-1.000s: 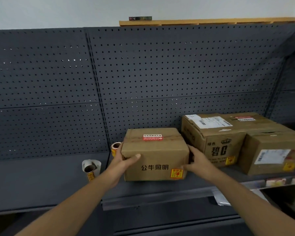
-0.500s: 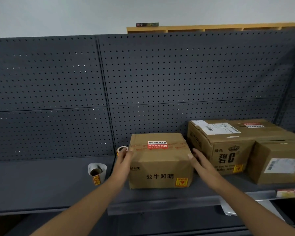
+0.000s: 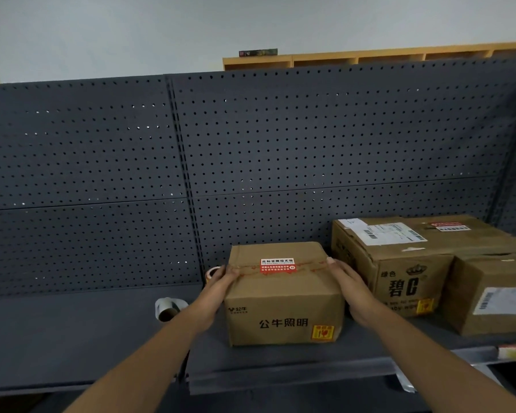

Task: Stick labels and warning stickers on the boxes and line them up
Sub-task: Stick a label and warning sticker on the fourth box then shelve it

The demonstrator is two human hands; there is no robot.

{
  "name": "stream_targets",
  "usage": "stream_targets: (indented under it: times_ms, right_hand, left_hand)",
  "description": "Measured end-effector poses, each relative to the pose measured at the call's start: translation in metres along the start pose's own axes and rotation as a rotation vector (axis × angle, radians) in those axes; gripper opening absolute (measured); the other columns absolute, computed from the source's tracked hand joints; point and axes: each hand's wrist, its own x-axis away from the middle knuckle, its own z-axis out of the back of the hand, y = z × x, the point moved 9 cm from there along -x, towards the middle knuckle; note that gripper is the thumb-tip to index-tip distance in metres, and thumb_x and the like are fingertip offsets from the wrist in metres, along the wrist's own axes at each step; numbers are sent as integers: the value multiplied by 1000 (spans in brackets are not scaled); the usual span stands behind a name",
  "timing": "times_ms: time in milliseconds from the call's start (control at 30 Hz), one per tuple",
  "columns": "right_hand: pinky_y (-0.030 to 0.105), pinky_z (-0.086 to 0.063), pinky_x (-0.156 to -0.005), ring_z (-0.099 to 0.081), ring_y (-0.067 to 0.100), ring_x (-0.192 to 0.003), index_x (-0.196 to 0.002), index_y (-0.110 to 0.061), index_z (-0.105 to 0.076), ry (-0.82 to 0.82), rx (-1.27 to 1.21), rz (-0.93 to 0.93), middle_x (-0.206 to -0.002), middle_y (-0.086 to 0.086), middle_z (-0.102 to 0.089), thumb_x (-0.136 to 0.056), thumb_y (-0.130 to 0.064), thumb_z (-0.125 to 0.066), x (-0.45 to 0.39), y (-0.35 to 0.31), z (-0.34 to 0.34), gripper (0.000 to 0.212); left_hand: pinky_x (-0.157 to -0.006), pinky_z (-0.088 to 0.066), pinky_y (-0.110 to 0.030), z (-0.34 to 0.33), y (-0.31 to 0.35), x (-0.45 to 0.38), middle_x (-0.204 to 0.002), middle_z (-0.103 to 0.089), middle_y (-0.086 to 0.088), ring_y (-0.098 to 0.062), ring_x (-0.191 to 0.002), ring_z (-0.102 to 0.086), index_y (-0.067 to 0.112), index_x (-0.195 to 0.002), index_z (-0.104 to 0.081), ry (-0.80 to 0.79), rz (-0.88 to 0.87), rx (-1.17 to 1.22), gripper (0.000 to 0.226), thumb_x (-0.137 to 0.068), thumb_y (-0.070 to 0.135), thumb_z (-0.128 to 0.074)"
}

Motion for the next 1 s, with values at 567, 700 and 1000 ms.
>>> stream_targets:
  times_ms: [567, 700, 1000]
  right_hand:
    - [47, -53, -100, -70, 30, -108, -113, -33, -69, 46, -197, -92, -111, 8, -77, -99, -46, -62, 12, 8, -12, 20]
    - [53, -53, -102, -71, 34, -108, -120, -31, -67, 26, -268, -139, -107, 11, -79, -95, -47, -66, 15, 8, -18, 29]
    - [54, -57, -93, -69, 35, -107, -125, -28, -62, 61, -353, -12, -118, 13, -71, -92, -34, -73, 40, -34, -23, 35]
  left_hand:
    - [-72, -58, -39, -17, -12, 11, -109, -78, -14, -32, -97, -75, 24, -136, -63, -52, 100, 367, 41, -98, 41, -62]
    - [-69, -57, -39, -15, -5, 19, -102, -79, -15, -34, -93, -74, 21, -131, -65, -48, 81, 391, 36, -98, 35, -63]
    - [-75, -56, -39, 2, 41, 45, -113, -77, -13, -33, -101, -72, 27, -129, -68, -78, -33, 390, 33, -98, 37, -62]
